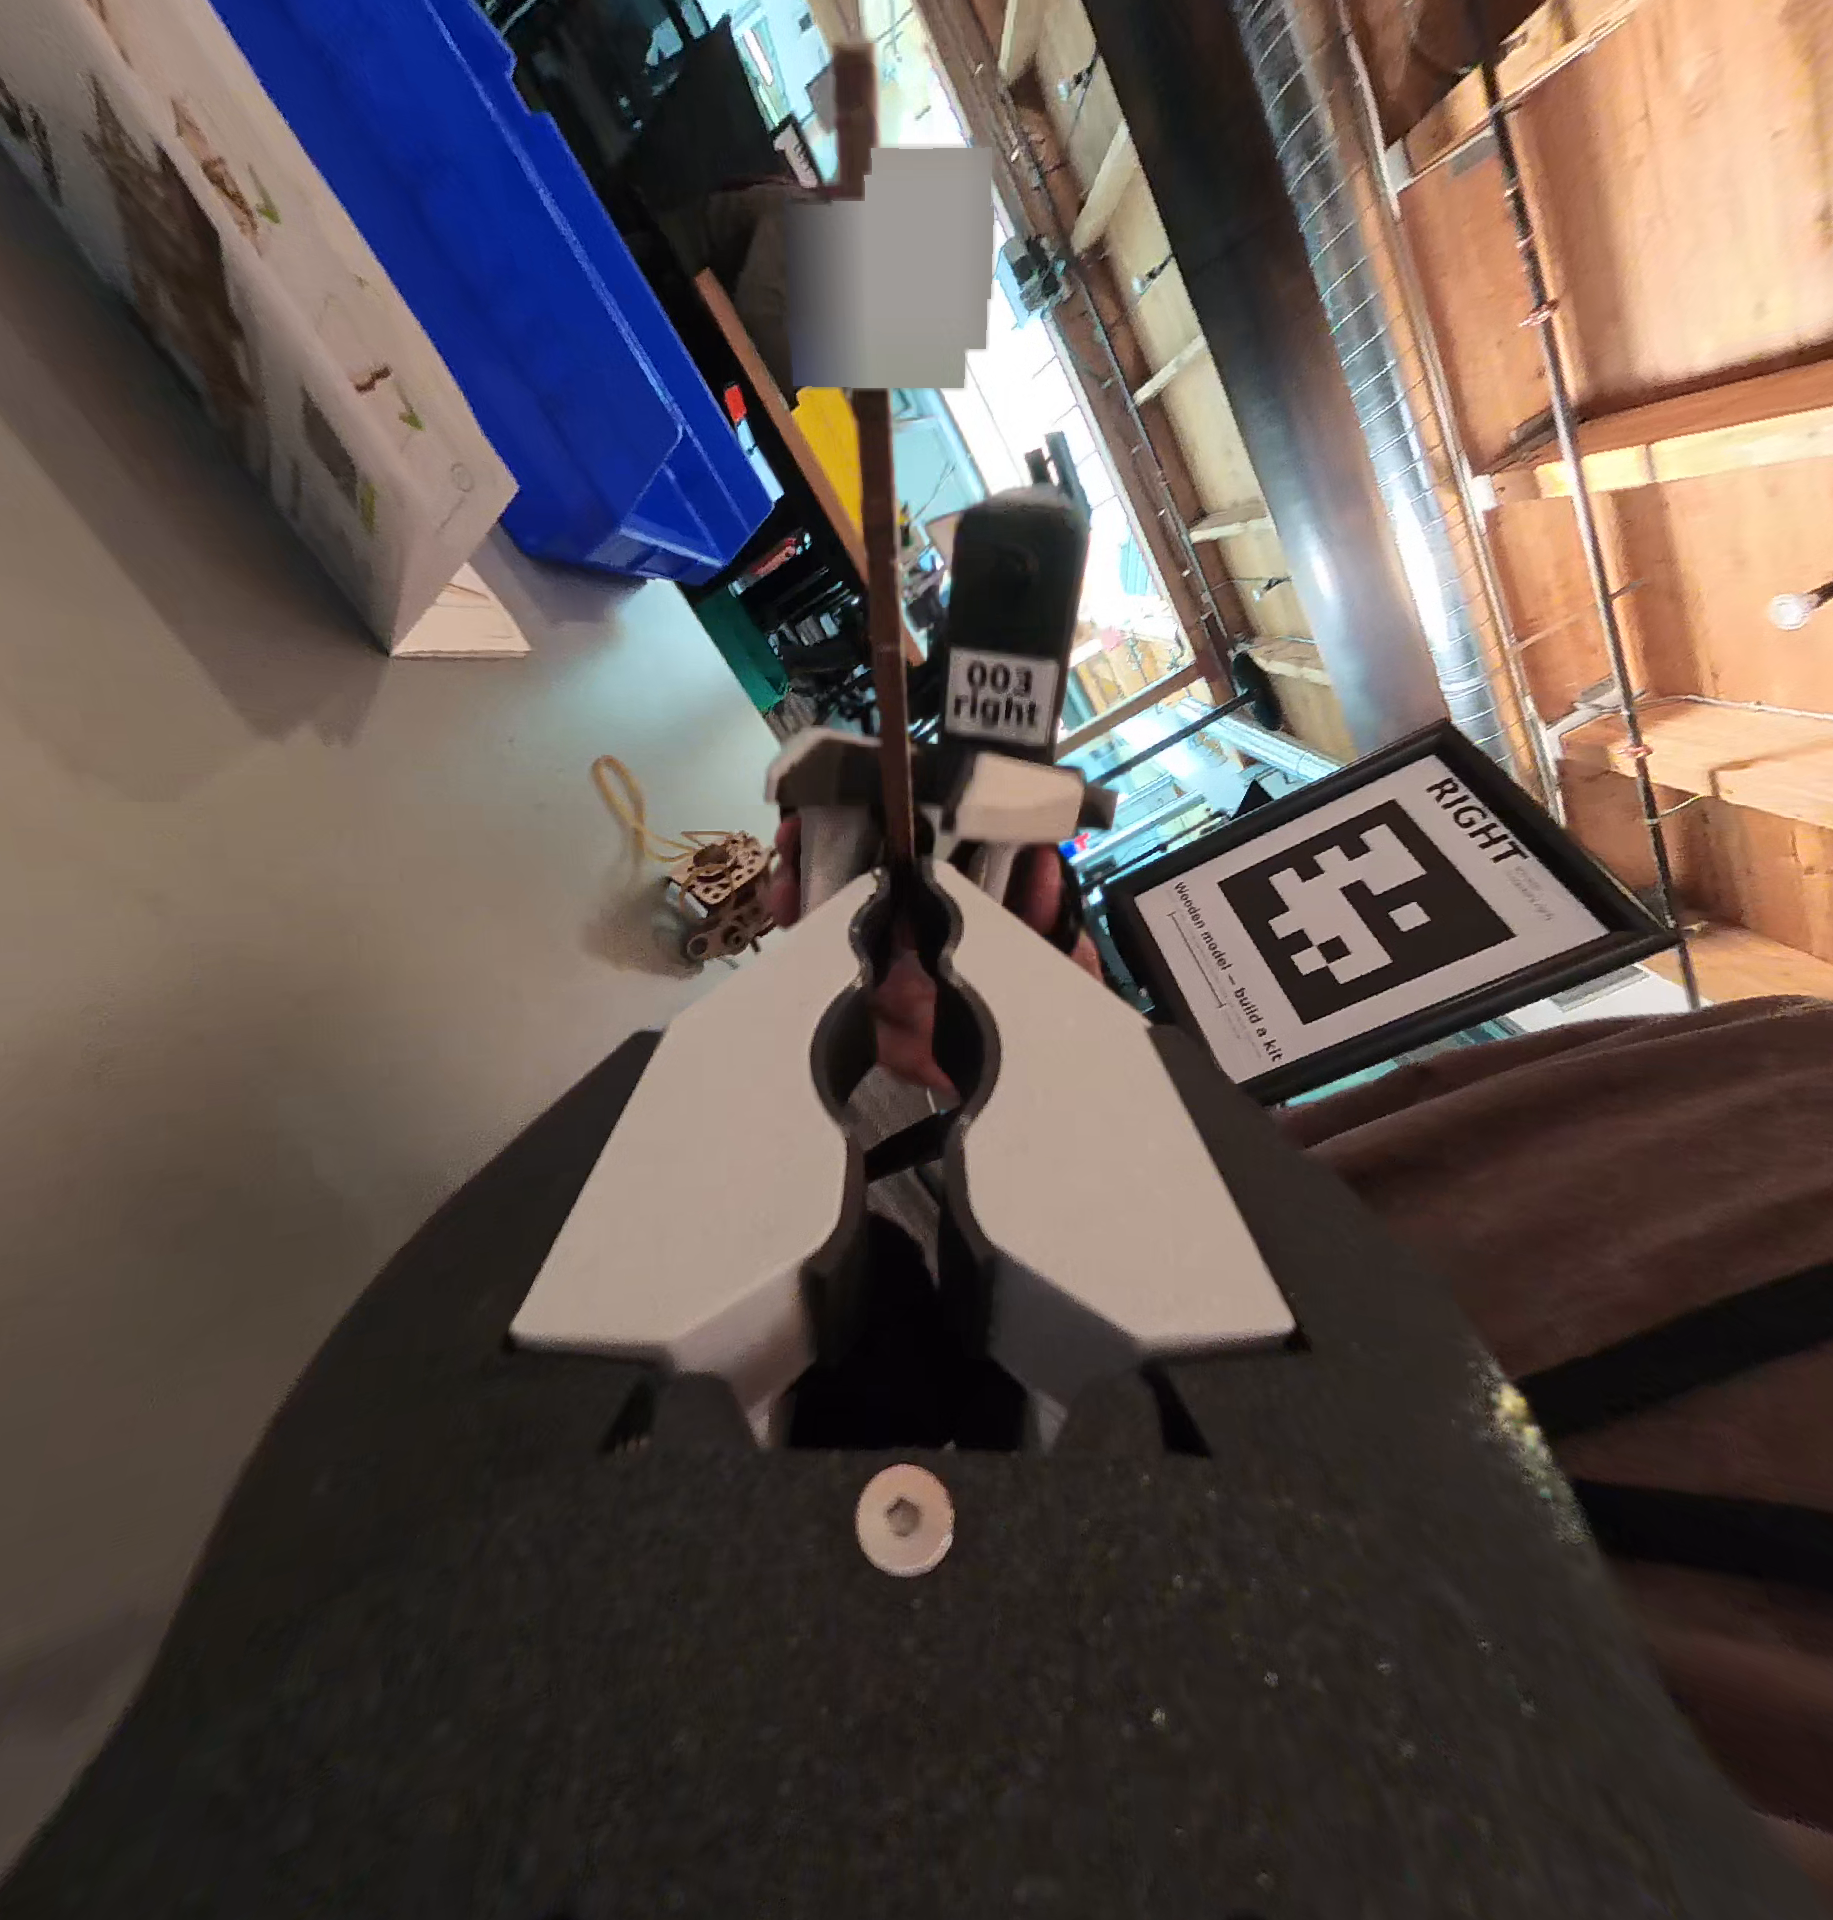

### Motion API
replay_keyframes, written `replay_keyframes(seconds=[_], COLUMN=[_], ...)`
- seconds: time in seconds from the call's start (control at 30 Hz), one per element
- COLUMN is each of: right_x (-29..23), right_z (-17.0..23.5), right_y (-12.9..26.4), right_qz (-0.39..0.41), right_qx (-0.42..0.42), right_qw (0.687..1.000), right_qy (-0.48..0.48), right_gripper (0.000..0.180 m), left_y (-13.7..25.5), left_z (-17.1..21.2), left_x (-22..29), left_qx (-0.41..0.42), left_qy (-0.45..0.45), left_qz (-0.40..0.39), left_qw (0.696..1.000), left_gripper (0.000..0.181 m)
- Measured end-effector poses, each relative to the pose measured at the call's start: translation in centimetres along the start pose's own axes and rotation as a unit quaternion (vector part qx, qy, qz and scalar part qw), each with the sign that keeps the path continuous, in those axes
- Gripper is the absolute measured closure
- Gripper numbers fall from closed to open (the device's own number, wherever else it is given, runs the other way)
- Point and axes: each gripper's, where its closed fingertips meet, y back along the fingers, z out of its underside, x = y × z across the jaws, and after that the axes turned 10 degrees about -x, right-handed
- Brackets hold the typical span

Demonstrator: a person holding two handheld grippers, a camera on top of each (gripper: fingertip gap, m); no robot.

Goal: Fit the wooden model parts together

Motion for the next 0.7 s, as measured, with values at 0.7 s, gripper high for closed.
replay_keyframes(seconds=[0.7], right_x=[-0.2], right_z=[4.6], right_y=[1.4], right_qz=[0.003], right_qx=[-0.099], right_qw=[0.995], right_qy=[0.032], right_gripper=[0.177], left_y=[-0.2], left_z=[-0.5], left_x=[-0.4], left_qx=[-0.003], left_qy=[-0.035], left_qz=[-0.015], left_qw=[0.999], left_gripper=[0.174])
